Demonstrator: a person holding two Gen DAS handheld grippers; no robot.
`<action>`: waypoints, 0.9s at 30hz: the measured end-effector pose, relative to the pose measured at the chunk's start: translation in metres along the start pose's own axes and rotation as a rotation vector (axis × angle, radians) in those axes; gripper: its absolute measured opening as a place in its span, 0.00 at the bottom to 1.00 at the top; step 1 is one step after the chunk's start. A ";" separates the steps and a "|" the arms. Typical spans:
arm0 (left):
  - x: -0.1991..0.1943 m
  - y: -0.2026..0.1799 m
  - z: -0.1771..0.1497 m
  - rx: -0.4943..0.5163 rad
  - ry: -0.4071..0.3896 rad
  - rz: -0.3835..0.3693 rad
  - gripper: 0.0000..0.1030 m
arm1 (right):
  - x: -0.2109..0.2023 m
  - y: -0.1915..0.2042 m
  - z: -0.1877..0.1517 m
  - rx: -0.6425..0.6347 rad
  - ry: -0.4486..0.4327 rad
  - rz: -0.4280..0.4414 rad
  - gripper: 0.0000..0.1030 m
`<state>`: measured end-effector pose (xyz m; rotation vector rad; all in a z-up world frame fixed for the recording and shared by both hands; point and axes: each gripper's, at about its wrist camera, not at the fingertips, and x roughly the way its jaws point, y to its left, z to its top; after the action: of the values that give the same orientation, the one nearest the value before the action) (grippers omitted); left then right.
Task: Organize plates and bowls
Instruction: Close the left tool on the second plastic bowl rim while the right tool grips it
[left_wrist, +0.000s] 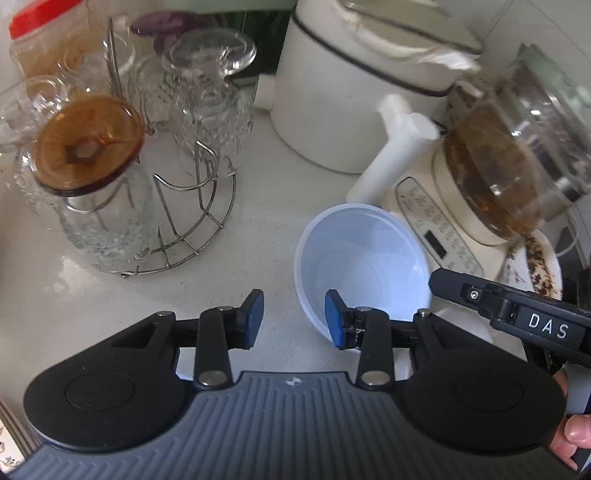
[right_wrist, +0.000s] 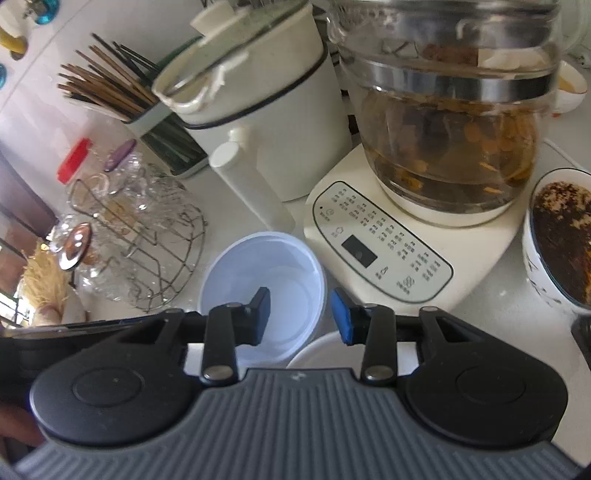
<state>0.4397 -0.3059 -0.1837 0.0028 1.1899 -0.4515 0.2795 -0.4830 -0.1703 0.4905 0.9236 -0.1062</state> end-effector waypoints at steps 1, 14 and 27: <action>0.004 0.000 0.002 -0.005 0.002 -0.002 0.40 | 0.005 -0.002 0.002 0.000 0.011 -0.002 0.34; 0.025 -0.006 0.012 -0.016 -0.010 0.003 0.35 | 0.039 -0.016 0.011 -0.011 0.099 0.014 0.22; 0.031 -0.019 0.015 0.024 -0.022 0.047 0.11 | 0.048 -0.015 0.014 -0.017 0.106 0.037 0.12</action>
<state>0.4555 -0.3373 -0.2013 0.0460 1.1602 -0.4230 0.3145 -0.4962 -0.2068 0.5011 1.0180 -0.0392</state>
